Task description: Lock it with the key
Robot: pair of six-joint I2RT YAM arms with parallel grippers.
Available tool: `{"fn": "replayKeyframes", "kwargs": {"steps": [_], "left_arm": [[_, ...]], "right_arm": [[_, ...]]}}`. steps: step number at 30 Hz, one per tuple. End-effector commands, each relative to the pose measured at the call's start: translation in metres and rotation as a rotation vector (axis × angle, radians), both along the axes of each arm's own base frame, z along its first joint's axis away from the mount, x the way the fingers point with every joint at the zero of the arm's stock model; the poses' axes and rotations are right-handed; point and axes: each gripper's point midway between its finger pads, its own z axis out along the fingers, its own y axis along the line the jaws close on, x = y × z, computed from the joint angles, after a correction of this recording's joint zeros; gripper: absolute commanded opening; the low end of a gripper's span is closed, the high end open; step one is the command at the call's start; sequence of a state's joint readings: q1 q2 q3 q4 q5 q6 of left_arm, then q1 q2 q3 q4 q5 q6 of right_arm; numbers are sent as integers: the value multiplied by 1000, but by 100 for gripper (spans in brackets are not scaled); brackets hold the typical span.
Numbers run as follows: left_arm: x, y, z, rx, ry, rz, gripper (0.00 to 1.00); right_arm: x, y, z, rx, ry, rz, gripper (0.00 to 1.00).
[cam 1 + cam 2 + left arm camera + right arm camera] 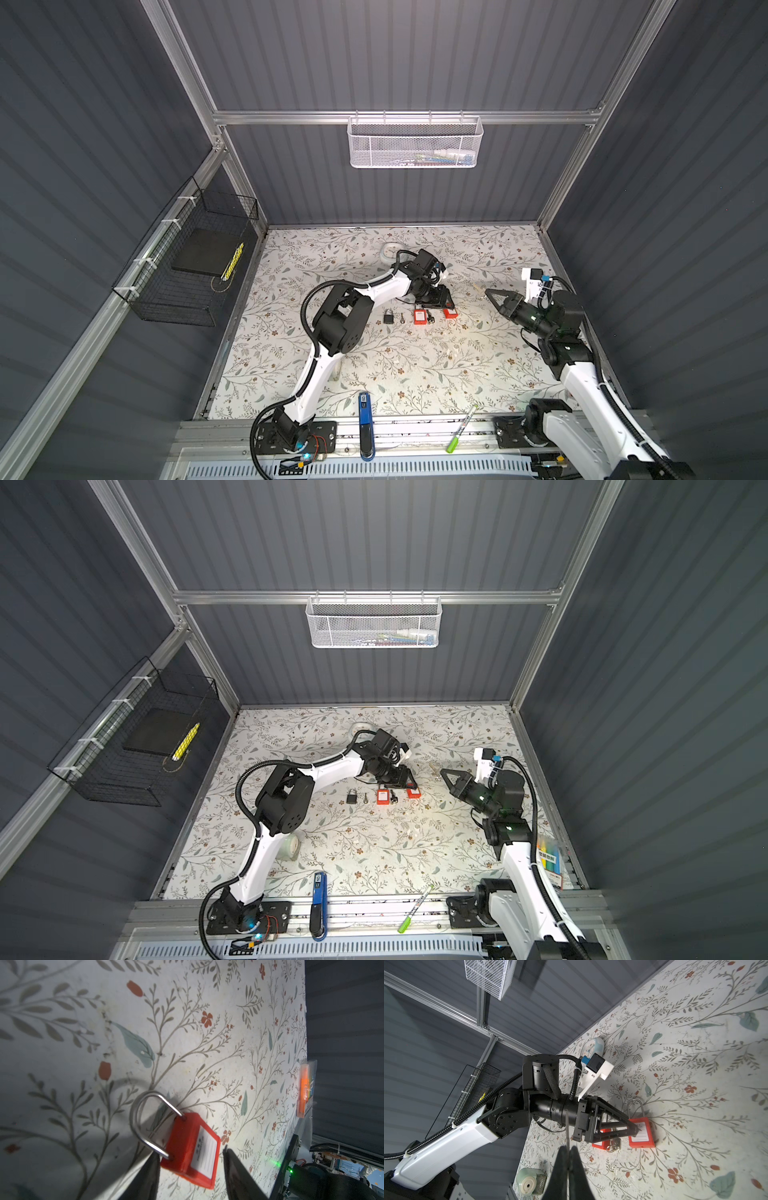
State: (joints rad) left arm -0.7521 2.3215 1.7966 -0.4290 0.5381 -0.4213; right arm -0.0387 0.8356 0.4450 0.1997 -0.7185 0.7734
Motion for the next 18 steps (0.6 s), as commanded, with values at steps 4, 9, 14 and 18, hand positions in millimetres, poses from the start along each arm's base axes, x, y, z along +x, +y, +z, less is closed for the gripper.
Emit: {"fn": "replayKeyframes", "kwargs": {"steps": [4, 9, 14, 18], "left_arm": [[3, 4, 1, 53, -30, 8, 50], [6, 0, 8, 24, -46, 14, 51], [12, -6, 22, -3, -93, 18, 50], [16, -10, 26, -13, -103, 17, 50]], "right_arm": [[0, -1, 8, -13, -30, 4, 0], [0, -1, 8, -15, -31, 6, 0], [-1, -1, 6, -19, -28, 2, 0], [0, -2, 6, -16, -29, 0, 0]]}}
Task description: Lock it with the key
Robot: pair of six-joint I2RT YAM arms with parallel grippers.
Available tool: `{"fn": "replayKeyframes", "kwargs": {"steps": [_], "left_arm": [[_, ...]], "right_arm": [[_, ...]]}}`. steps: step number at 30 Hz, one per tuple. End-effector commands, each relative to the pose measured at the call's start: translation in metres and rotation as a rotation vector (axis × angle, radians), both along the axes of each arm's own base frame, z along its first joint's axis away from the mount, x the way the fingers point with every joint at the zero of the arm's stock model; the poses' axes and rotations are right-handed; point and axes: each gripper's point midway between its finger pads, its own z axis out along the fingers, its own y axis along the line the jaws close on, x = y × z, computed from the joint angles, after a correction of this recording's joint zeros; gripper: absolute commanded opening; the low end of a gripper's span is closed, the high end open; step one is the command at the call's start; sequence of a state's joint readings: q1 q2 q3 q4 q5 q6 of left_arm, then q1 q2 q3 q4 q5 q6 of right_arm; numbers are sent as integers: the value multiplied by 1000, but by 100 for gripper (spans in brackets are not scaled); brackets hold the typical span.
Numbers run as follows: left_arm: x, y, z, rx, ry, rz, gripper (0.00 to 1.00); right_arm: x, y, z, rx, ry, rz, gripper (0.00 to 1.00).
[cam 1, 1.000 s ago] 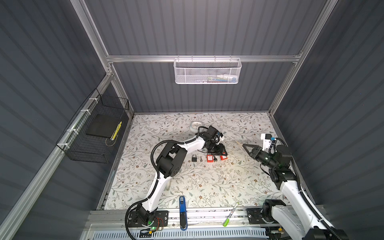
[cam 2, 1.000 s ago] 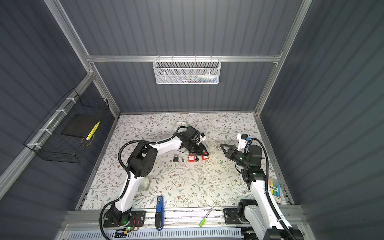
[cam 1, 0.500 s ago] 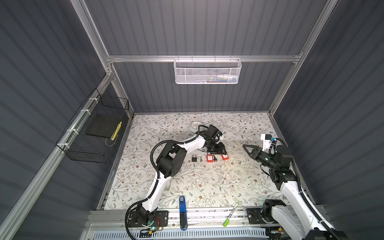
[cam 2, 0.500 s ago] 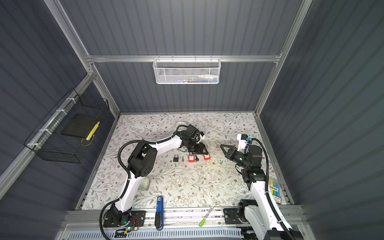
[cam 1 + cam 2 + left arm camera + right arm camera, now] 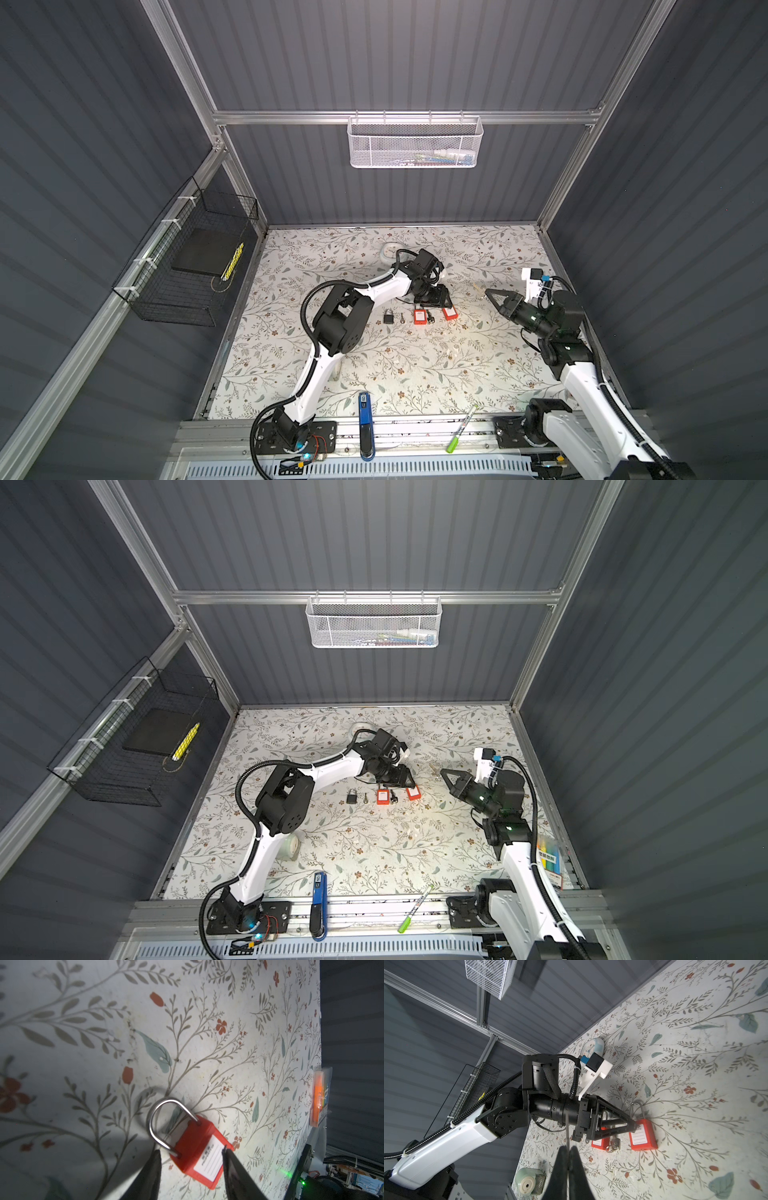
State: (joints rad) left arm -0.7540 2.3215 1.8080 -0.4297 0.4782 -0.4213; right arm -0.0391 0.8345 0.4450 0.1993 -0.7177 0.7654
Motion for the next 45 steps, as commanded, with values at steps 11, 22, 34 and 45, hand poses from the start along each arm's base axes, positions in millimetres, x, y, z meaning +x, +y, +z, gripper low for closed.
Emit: {"fn": "replayKeyframes", "kwargs": {"steps": [11, 22, 34, 45], "left_arm": [[7, -30, 20, -59, -48, -34, 50], [1, -41, 6, -68, -16, -52, 50], [-3, -43, 11, -73, -18, -58, 50], [9, -35, 65, -103, -138, -29, 50]], "right_arm": [[3, -4, 6, 13, -25, -8, 0], [1, -7, 6, 17, -21, -8, 0], [0, -9, 2, 19, -13, -15, 0], [-1, -16, -21, 29, 60, -77, 0]]}}
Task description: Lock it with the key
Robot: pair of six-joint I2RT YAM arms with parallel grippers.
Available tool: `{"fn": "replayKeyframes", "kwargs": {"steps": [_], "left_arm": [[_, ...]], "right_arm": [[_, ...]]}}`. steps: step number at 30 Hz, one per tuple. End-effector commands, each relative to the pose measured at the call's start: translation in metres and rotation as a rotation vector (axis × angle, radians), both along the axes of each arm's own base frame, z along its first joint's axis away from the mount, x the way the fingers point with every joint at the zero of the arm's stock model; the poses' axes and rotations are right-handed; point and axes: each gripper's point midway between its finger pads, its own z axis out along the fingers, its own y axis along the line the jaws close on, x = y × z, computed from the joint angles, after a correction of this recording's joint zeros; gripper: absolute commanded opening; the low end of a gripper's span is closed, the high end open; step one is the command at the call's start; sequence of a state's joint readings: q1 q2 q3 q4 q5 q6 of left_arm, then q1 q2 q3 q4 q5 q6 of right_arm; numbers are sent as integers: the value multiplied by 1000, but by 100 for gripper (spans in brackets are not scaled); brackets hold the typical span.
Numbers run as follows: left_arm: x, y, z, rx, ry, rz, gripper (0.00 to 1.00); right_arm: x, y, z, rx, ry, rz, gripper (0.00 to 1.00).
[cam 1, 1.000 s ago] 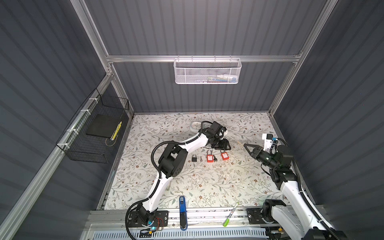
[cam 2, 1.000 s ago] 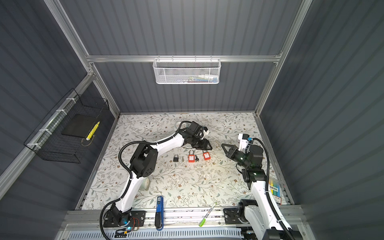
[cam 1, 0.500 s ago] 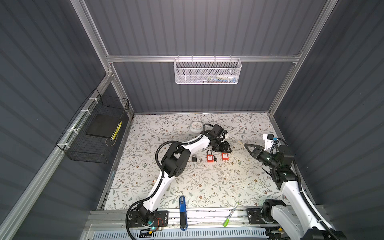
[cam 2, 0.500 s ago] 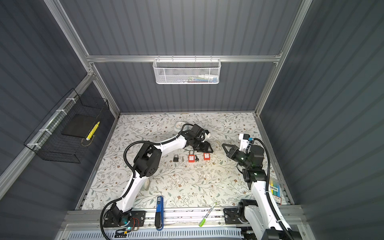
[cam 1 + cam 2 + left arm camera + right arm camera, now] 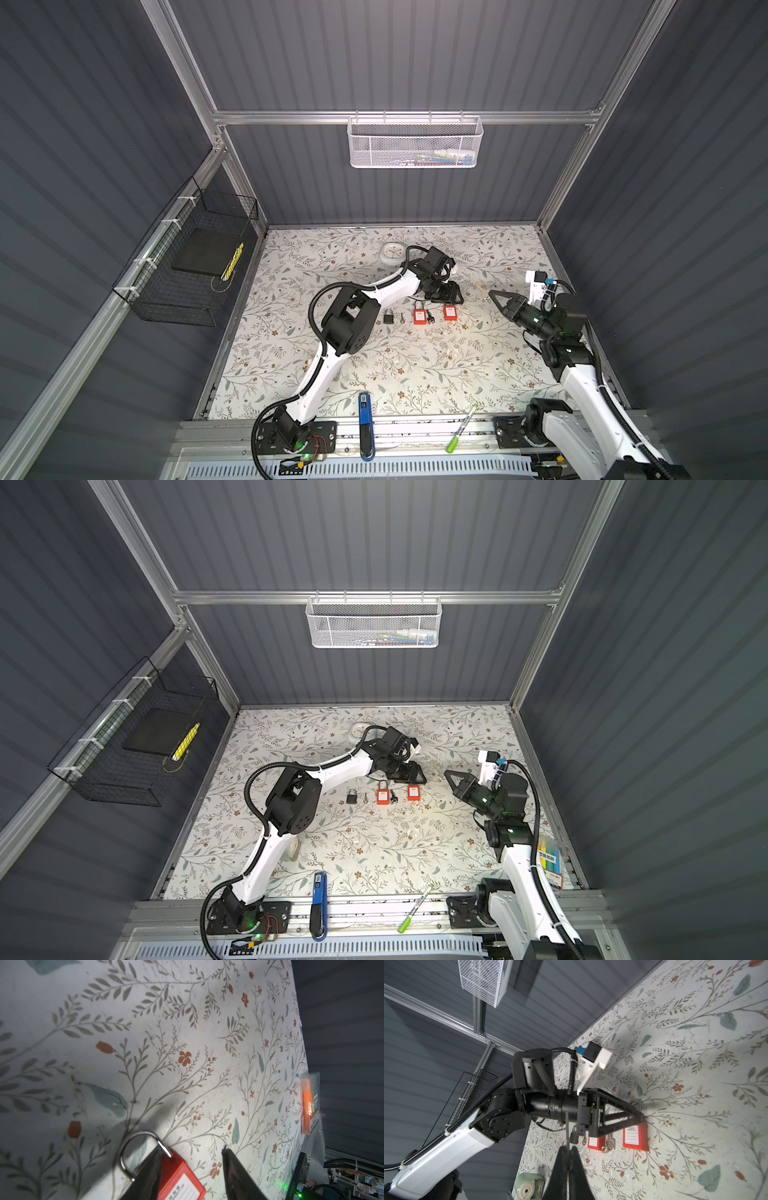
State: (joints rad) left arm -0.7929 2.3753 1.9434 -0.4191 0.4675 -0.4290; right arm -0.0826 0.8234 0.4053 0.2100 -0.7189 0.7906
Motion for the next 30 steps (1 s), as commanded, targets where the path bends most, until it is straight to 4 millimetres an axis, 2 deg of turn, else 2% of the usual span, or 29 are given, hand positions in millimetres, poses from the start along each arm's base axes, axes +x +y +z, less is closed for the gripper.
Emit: {"fn": "replayKeyframes", "kwargs": {"steps": [1, 10, 17, 28, 30], "left_arm": [[5, 3, 49, -49, -76, 5, 50], [16, 44, 65, -58, -138, 79, 50], [21, 77, 60, -43, -128, 132, 50], [22, 97, 65, -46, -132, 168, 50], [20, 99, 64, -43, -129, 171, 50]], "right_arm": [[0, -5, -13, 11, 40, -37, 0], [0, -18, -58, 58, 143, -165, 0], [3, -9, -85, 50, 200, -193, 0], [19, 19, -116, 61, 278, -187, 0], [25, 16, -120, 59, 281, -226, 0]]}}
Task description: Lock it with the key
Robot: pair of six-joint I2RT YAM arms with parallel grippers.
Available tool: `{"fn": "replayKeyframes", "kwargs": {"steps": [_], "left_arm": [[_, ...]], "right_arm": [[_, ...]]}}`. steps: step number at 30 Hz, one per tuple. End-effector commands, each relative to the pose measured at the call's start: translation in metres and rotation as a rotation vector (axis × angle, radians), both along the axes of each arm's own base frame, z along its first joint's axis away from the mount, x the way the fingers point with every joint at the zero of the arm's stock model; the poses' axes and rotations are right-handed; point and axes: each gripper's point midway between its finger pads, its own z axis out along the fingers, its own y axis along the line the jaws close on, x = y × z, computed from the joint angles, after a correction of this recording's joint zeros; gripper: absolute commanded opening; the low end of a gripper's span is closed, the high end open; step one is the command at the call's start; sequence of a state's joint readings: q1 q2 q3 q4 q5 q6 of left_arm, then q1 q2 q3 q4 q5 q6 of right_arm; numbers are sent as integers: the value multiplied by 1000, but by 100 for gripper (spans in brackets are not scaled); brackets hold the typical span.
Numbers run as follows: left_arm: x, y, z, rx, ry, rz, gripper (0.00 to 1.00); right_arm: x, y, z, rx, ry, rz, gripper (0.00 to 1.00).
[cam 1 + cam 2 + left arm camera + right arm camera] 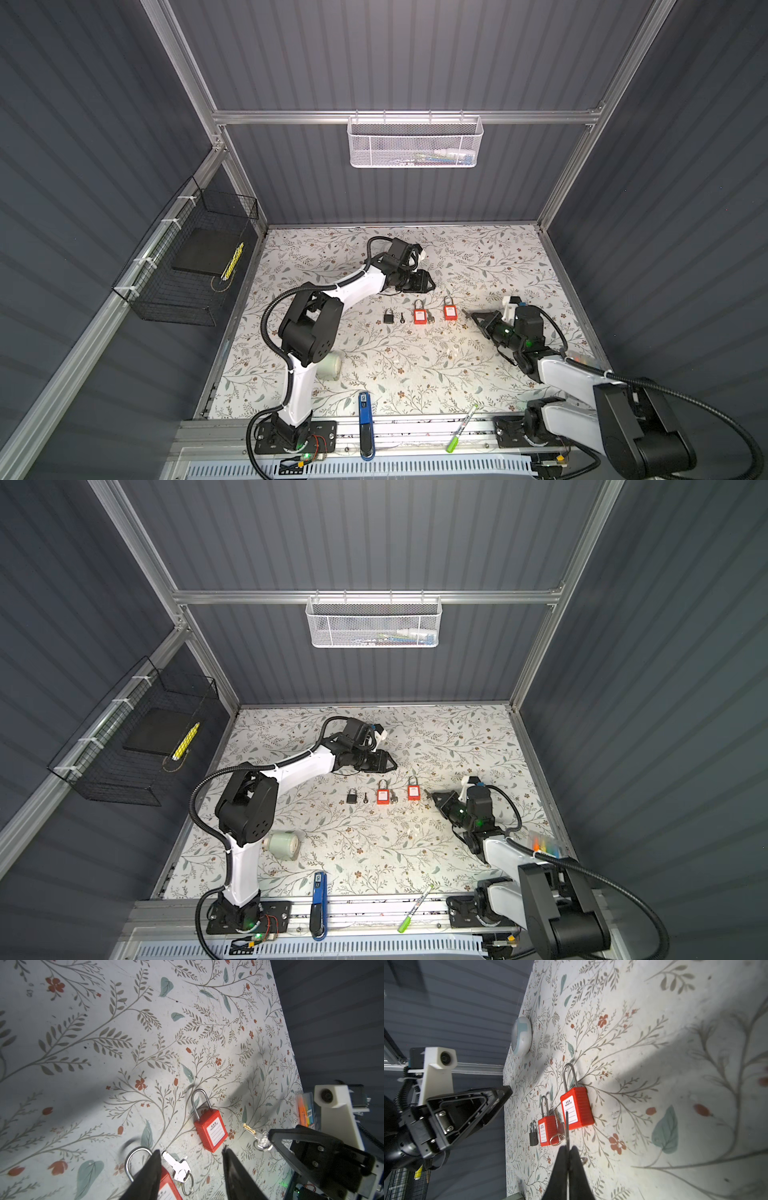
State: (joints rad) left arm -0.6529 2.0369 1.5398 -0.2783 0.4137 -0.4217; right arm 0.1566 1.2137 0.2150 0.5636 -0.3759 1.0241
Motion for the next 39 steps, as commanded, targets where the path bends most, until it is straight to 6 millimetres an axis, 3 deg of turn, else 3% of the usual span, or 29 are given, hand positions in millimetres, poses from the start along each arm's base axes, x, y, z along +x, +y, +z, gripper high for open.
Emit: {"fn": "replayKeyframes", "kwargs": {"steps": [1, 15, 27, 29, 31, 32, 37, 38, 39], "left_arm": [[-3, 3, 18, -20, -38, 2, 50], [-8, 13, 18, -17, -38, 16, 50], [-7, 16, 20, -16, -39, 23, 50], [-7, 17, 21, -16, -41, 25, 50], [-7, 17, 23, -16, -45, 26, 50], [-6, 17, 24, -16, -46, 26, 50], [-5, 19, 30, -20, -56, 32, 54], [-3, 21, 33, -24, -59, 38, 62], [-2, 24, 37, -29, -68, 43, 98]], "right_arm": [[18, -6, 10, 8, -58, -82, 0], [38, -4, -6, 72, -32, -136, 0], [33, 3, -37, 85, 75, -160, 0], [32, 4, -39, 91, 82, -164, 10], [32, 3, -39, 91, 85, -170, 35], [31, 3, -39, 90, 87, -171, 41], [25, -6, -36, 59, 90, -206, 63], [24, -8, -33, 41, 81, -209, 66], [23, -10, -30, 13, 73, -208, 70]]}}
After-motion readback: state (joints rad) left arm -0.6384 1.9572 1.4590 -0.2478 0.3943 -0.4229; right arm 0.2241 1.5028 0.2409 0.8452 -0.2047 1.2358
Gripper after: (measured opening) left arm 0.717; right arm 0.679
